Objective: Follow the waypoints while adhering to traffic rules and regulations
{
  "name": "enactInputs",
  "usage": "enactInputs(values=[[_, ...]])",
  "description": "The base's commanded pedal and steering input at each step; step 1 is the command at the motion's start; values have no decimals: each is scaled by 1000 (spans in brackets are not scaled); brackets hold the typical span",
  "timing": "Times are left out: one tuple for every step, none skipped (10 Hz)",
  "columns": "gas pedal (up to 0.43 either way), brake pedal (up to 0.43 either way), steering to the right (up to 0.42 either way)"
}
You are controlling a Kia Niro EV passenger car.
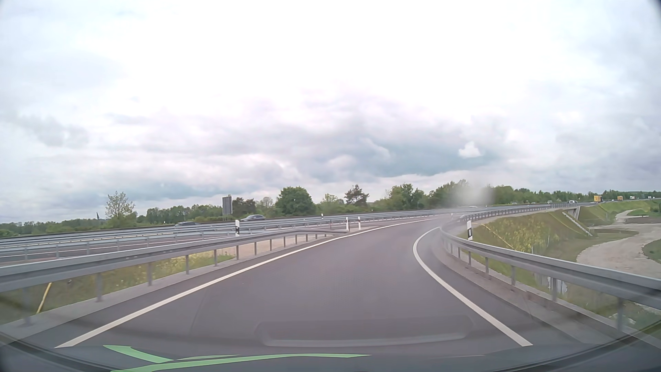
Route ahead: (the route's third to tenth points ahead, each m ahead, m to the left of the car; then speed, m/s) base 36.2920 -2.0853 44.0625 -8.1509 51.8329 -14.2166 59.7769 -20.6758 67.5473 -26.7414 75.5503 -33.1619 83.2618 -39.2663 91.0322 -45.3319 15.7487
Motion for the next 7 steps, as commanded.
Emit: enactInputs(values=[[177,0,51],[177,0,51],[197,0,51],[209,0,51],[209,0,51],[209,0,51],[209,0,51]])
